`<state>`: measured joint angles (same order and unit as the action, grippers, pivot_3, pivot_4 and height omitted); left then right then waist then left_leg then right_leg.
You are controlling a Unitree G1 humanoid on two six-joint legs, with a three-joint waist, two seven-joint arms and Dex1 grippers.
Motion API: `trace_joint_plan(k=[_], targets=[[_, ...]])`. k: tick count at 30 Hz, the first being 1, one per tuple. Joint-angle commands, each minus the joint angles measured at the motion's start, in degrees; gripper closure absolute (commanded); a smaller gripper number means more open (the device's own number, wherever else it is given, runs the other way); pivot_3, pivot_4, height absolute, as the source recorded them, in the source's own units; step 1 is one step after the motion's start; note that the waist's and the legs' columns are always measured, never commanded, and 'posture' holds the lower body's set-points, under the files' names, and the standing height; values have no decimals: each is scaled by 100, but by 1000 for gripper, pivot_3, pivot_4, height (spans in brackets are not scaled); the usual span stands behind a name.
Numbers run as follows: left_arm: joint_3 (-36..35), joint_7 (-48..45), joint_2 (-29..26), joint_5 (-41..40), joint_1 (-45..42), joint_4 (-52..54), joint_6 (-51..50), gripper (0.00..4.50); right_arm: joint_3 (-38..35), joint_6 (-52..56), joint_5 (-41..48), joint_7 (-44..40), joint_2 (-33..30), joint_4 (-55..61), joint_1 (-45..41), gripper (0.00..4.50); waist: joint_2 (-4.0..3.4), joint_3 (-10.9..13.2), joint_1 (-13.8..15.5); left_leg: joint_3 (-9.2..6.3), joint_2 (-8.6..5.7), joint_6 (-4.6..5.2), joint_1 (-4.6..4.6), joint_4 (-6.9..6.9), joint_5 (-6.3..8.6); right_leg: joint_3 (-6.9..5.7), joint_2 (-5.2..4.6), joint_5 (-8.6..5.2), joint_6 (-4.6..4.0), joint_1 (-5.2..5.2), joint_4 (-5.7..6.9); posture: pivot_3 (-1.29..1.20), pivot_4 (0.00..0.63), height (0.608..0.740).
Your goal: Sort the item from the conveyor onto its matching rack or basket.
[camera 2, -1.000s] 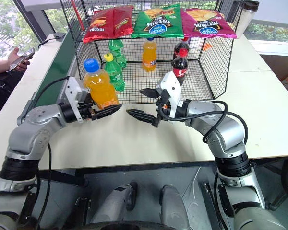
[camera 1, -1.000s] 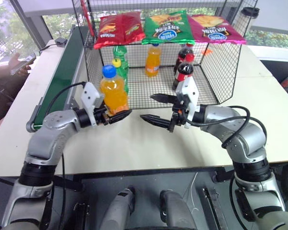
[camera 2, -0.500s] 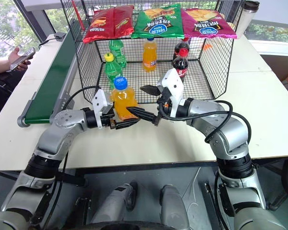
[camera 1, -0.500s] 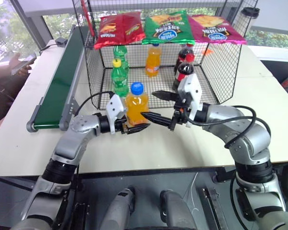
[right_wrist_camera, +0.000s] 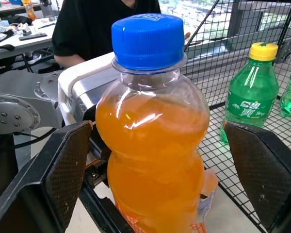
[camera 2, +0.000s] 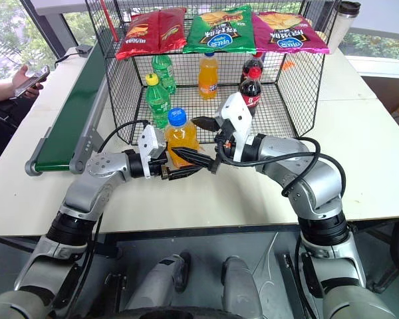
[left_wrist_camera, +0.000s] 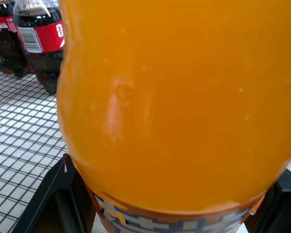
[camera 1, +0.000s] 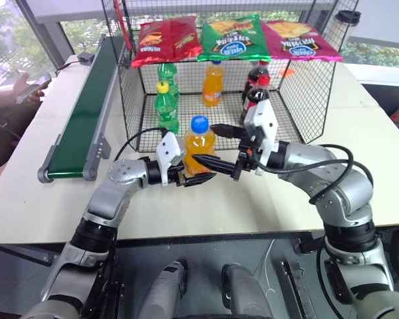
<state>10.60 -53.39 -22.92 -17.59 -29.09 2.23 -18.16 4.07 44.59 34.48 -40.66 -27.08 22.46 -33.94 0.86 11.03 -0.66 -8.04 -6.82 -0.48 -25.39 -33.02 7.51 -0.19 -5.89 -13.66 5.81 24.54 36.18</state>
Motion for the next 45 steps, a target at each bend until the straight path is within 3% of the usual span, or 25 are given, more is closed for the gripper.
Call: trace_joint_plan(k=[1, 9, 12, 15, 16, 26, 29, 37, 45], targets=[[-29, -39, 57, -59, -175, 218, 102, 1464, -12, -123, 11, 33, 65, 138, -149, 0, 0, 0, 0, 0, 0, 0, 0, 0, 0, 0, 0, 0, 0, 0, 0, 0, 150, 739], [-4, -20, 161, -44, -256, 260, 47, 1464, 103, -288, -218, -5, 53, 18, -114, 0, 0, 0, -1, 0, 0, 1, 0, -2, -1, 0, 1, 1, 0, 0, 0, 0, 150, 739], [8, -38, 158, -48, -263, 265, 32, 1464, 83, -329, -246, 23, 113, -42, -141, 797, 0, 0, -1, 0, 0, 1, 0, -2, -1, 0, 2, 2, 1, -1, 0, 0, 150, 739], [7, -39, 148, -52, -252, 277, 21, 1464, 69, -338, -227, 13, 141, -39, -155, 2217, 0, 0, -2, 0, 0, 2, 1, -2, -1, 0, 3, 3, 1, -1, 1, 0, 150, 739], [5, -40, 143, -54, -243, 288, 16, 1464, 65, -337, -219, 6, 148, -25, -155, 2294, 0, 0, -2, 0, 0, 2, 1, -2, -1, 0, 3, 3, 1, -1, 1, 0, 150, 739], [23, 45, 122, -53, -203, 396, -248, 1464, 102, -252, -237, 34, 129, 58, -184, 2294, 0, 0, -2, 0, 0, 2, 1, -4, -1, 0, 3, 4, 1, -1, 1, 0, 150, 739], [43, -49, 76, -96, -211, 382, -378, 31, 105, -247, -265, 48, 126, 53, -187, 2294, 0, 0, -2, 0, 0, 2, 1, -4, -1, 0, 3, 4, 1, -1, 1, 0, 150, 739], [-20, -88, -58, -181, -125, 563, -693, 31, 94, -231, -273, 101, 119, 76, -146, 2294, 0, 0, -4, 0, 0, 2, 1, -4, -2, 0, 4, 4, 0, -1, 2, 0, 150, 739], [-542, 309, -596, -196, 279, 940, -936, 31, 82, -461, -670, 467, 232, -246, -233, 2294, 0, 0, -12, 0, 1, 2, 3, -4, -1, 0, 5, 5, -1, -1, 3, 0, 150, 739]])
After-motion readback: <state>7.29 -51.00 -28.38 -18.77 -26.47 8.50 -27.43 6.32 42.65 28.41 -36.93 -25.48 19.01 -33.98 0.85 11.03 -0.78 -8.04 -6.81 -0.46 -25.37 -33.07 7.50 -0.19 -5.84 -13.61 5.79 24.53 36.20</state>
